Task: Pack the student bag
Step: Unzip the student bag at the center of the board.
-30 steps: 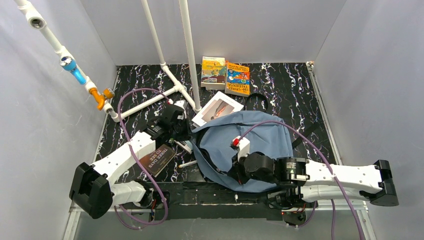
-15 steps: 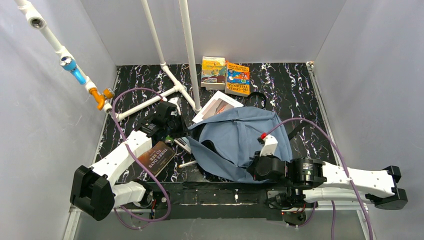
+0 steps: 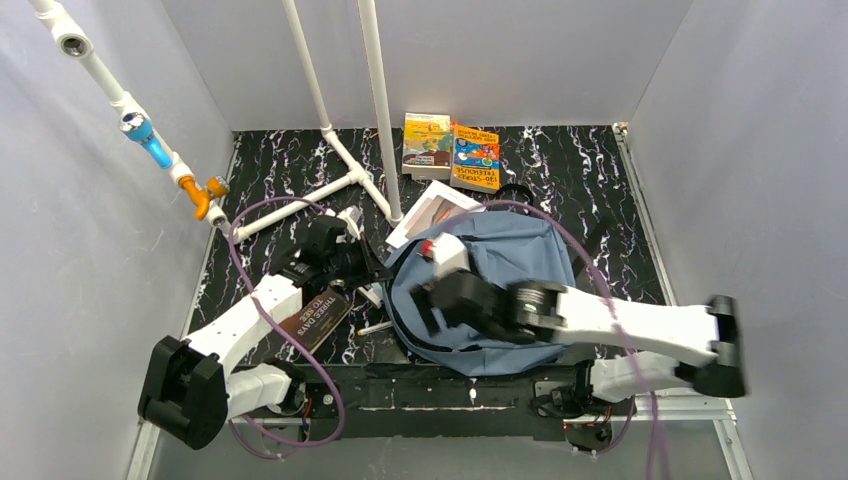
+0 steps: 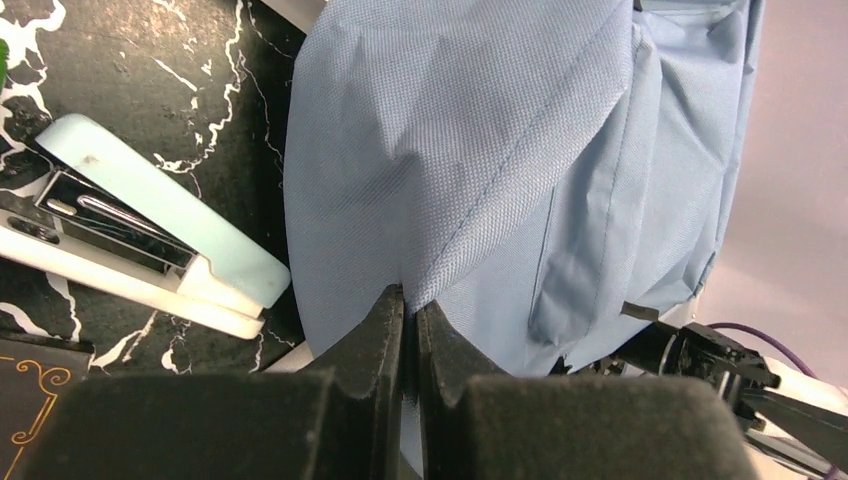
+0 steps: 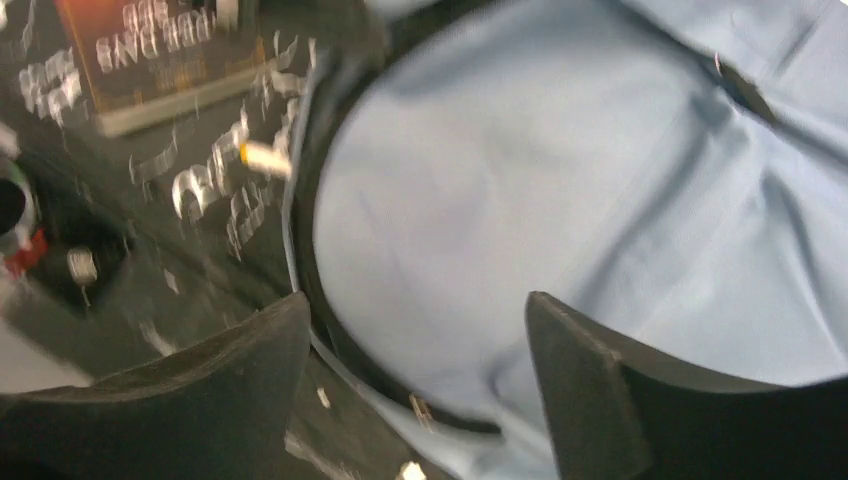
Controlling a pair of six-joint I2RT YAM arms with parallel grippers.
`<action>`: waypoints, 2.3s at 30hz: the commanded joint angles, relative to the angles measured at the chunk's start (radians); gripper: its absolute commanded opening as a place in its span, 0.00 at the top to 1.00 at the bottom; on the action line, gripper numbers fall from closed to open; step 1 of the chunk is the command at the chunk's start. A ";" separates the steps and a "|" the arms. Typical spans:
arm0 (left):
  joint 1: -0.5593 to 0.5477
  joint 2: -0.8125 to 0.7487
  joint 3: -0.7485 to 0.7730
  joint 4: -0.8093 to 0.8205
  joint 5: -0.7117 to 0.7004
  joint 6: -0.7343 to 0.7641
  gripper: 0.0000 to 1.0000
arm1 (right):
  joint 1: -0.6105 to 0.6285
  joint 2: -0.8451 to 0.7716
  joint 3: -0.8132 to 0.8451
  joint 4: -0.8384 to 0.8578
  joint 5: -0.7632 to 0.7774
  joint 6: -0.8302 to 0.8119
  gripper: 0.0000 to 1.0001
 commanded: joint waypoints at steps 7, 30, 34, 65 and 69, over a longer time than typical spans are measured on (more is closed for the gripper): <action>0.003 -0.117 -0.067 0.001 0.048 -0.045 1.00 | -0.138 0.527 0.232 0.285 -0.213 -0.083 0.26; 0.002 -0.121 -0.110 -0.045 0.002 -0.011 1.00 | -0.164 0.318 0.016 0.477 -0.333 -0.038 0.17; 0.003 -0.117 -0.119 -0.083 -0.018 0.005 1.00 | -0.164 0.372 0.055 0.434 -0.330 -0.052 0.26; 0.003 -0.097 -0.184 -0.019 0.014 -0.008 1.00 | -0.144 0.563 -0.008 0.521 -0.248 -0.071 0.66; 0.002 -0.095 -0.192 -0.009 0.013 -0.024 1.00 | -0.146 0.515 -0.023 0.492 -0.184 -0.056 0.97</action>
